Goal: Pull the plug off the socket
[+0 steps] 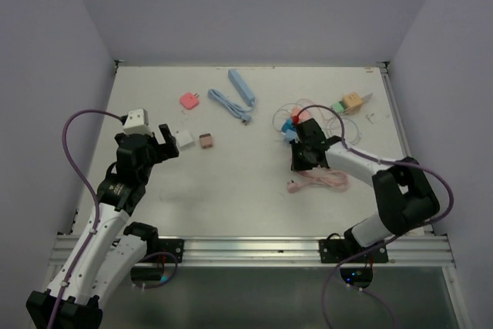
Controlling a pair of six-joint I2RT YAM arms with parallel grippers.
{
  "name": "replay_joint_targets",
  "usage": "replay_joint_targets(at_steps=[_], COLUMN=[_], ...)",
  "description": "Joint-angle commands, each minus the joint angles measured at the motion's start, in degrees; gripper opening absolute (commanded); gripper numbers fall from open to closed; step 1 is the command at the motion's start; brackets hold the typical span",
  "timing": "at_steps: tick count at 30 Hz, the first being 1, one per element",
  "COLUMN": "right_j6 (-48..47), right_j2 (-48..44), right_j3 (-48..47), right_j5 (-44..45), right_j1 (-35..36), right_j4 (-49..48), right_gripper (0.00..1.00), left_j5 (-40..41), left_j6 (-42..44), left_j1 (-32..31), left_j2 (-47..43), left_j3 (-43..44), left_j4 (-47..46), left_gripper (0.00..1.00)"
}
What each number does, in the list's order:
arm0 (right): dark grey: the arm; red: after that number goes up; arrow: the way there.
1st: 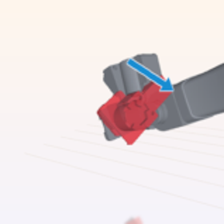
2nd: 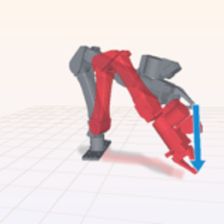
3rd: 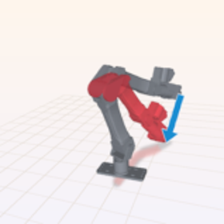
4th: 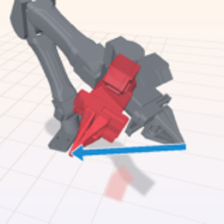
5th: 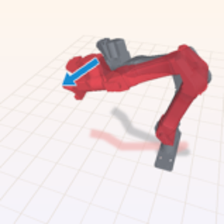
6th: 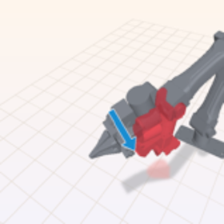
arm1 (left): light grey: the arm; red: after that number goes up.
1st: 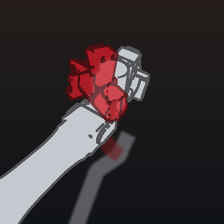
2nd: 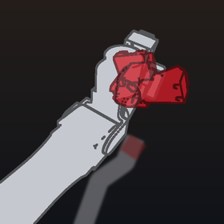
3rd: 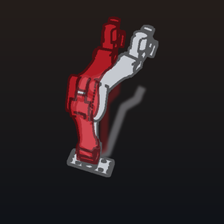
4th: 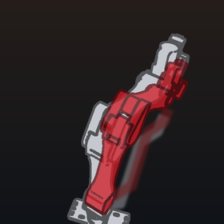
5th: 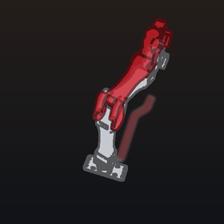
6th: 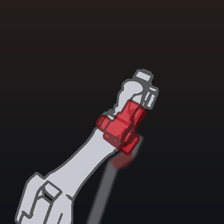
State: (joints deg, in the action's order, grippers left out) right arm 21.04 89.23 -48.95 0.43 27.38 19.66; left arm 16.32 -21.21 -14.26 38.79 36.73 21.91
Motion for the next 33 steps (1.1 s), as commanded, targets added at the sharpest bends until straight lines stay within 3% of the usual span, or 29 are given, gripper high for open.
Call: replay_joint_targets(at_steps=[1,2,5,6,8,12,14,18,28,33], right_j6=[6.37,7.08,9.46,9.90,11.21,13.15,13.94,17.01,21.24,19.49], right_j2=[-9.93,-12.22,-21.97,-24.52,-30.06,-35.52,-35.88,-29.58,-17.78,-16.11], right_j3=[8.57,10.35,15.98,16.86,17.66,15.03,13.53,10.46,9.92,12.38], right_j5=[-1.48,-1.22,-1.13,-1.56,-2.10,6.76,11.76,17.15,15.40,15.57], right_j1=[1.63,1.72,1.98,1.98,1.98,1.98,1.89,1.89,1.89,1.89], right_j4=[4.94,5.82,8.90,9.77,10.66,13.82,13.22,11.46,1.70,-1.37], right_gripper=[0.05,0.07,0.28,0.41,0.58,0.78,0.82,0.83,0.72,0.54], left_j5=[-0.85,-0.93,-1.20,-1.37,-1.73,-2.34,-2.43,-2.69,-2.52,-4.01], left_j6=[1.61,1.61,1.70,1.61,1.79,1.88,1.79,1.70,1.70,1.70], left_j1=[0.29,0.29,0.29,0.29,0.29,0.29,0.29,0.29,0.29,0.29], left_j2=[-0.20,-0.29,-0.38,-0.38,-0.20,0.41,0.59,0.50,0.50,1.20], left_j3=[-0.69,-0.61,-0.78,-0.78,-0.87,-0.87,-0.87,-1.13,-1.22,-1.05], left_j4=[-1.52,-1.61,-1.78,-1.78,-2.05,-2.05,-1.96,-1.96,-1.87,-2.22], left_gripper=[1.00,1.00,1.00,1.00,1.00,1.00,0.99,1.00,0.99,1.00])
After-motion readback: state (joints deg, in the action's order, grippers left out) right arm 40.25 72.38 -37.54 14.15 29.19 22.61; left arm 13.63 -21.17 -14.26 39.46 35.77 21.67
